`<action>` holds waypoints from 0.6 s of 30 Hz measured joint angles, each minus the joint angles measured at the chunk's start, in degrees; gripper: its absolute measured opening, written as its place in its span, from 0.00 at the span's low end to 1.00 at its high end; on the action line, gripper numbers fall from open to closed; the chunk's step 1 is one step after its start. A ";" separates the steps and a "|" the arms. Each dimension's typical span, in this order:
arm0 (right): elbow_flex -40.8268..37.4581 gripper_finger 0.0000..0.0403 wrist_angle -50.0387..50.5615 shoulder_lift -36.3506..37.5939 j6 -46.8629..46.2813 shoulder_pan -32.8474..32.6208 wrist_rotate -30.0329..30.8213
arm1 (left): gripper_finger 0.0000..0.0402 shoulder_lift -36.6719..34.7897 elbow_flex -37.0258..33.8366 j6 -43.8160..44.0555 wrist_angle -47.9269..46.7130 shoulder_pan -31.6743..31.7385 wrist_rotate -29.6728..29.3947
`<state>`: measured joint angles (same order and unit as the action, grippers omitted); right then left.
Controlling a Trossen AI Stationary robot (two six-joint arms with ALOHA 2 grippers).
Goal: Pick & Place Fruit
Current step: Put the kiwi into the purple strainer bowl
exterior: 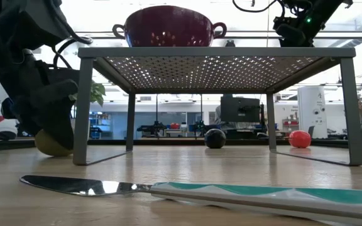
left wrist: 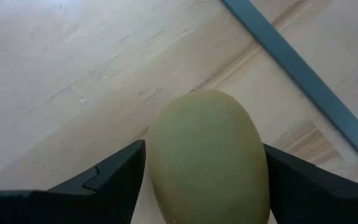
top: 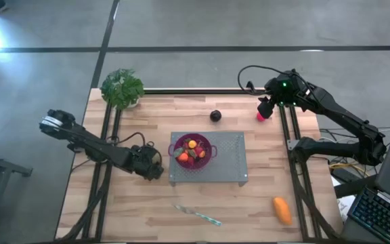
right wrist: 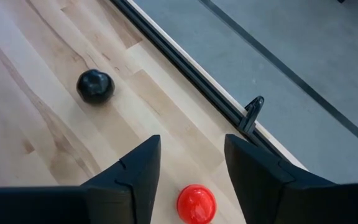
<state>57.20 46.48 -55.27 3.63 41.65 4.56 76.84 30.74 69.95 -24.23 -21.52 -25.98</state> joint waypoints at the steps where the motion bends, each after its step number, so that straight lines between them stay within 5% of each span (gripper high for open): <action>1: -0.01 0.42 -0.01 0.00 0.02 0.01 0.00 | 0.72 0.09 0.00 0.04 0.01 0.00 0.01; 9: -0.01 0.37 -0.02 0.00 1.08 0.00 0.00 | 0.59 -0.06 0.07 0.22 0.13 0.00 0.03; 18: -0.01 0.30 -0.01 -0.01 1.09 0.01 0.00 | 0.60 -3.60 0.13 -0.43 -4.49 -0.07 3.81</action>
<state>57.19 46.47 -55.28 4.72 41.66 4.56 73.23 30.87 69.52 -28.72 -21.58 -22.18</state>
